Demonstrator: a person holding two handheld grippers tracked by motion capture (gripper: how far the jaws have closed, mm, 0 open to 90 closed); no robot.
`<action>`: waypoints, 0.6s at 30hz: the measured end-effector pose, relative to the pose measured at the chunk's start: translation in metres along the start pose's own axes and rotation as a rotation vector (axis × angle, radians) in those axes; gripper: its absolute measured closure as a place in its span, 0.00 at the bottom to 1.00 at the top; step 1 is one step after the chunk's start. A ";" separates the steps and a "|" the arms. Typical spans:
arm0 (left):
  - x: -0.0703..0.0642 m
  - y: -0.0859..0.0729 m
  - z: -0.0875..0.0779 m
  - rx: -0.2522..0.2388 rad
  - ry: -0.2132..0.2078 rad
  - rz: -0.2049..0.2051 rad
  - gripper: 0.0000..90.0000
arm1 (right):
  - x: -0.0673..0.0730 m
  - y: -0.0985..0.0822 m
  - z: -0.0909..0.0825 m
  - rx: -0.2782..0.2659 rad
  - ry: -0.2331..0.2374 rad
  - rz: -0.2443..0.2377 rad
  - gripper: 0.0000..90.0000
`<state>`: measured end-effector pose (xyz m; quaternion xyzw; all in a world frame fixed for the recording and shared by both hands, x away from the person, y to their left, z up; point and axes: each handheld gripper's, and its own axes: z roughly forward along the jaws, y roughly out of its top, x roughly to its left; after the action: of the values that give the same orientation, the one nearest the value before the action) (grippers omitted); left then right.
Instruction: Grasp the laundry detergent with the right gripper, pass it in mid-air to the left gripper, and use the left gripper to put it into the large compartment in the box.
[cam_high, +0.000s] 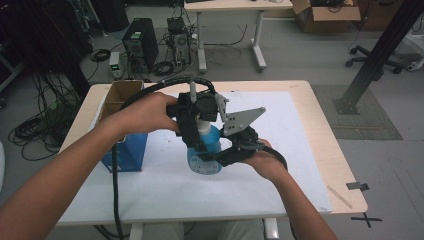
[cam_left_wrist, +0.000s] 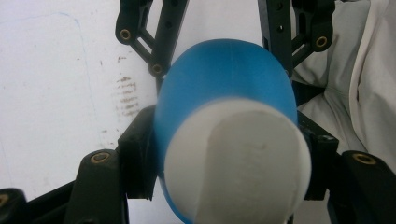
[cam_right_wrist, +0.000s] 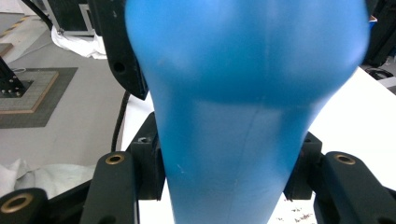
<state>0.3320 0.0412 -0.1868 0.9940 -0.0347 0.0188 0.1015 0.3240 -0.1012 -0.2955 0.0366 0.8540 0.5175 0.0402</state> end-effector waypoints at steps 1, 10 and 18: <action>0.000 0.000 0.000 -0.001 0.003 -0.001 0.42 | 0.000 0.000 0.000 0.000 0.001 0.001 0.49; 0.002 -0.001 -0.006 -0.001 0.025 -0.027 0.42 | -0.003 0.001 0.000 0.010 0.029 0.065 0.26; 0.009 -0.010 -0.019 -0.001 0.066 -0.096 0.42 | -0.010 -0.020 -0.018 0.079 -0.018 0.151 0.08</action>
<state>0.3413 0.0544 -0.1700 0.9934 0.0164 0.0468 0.1037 0.3312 -0.1274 -0.3043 0.1074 0.8682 0.4844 0.0073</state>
